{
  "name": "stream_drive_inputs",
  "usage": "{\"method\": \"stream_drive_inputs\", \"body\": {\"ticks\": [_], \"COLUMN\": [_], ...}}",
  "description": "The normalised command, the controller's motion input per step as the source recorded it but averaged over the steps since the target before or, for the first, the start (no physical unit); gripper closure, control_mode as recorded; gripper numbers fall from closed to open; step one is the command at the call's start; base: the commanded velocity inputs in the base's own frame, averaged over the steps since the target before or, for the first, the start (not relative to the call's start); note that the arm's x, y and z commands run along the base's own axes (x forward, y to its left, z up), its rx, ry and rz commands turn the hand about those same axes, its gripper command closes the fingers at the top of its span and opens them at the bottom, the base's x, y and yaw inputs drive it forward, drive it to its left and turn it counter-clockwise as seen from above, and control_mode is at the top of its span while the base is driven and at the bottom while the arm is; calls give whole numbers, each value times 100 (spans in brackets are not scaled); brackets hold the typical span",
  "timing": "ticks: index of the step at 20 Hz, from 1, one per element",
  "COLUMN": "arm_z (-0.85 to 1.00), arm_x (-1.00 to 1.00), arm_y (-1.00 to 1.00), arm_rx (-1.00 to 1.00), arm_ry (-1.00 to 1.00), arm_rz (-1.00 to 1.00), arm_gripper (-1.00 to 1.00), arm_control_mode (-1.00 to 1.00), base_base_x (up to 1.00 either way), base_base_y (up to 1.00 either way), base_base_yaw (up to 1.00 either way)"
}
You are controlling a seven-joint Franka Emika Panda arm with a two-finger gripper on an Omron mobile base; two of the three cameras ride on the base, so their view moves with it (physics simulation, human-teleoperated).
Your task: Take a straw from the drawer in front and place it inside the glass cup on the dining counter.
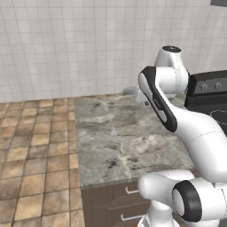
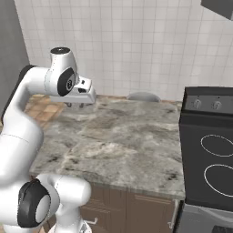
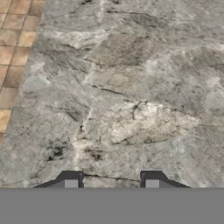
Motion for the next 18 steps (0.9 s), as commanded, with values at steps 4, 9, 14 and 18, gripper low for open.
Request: {"method": "stream_drive_inputs", "body": {"ticks": [4,9,14,18], "arm_z": [0,0,0,0], "arm_x": [-1,0,0,0], "arm_y": [0,0,0,0], "arm_rx": [0,0,0,0], "arm_ry": [0,0,0,0], "arm_rz": [0,0,0,0], "arm_gripper": [-100,-100,-100,-100], "arm_control_mode": [100,100,100,100], "base_base_x": [-23,-70,-69,-60], "base_base_y": [0,3,16,25], "base_base_yaw": [-4,-32,-44,-39]}}
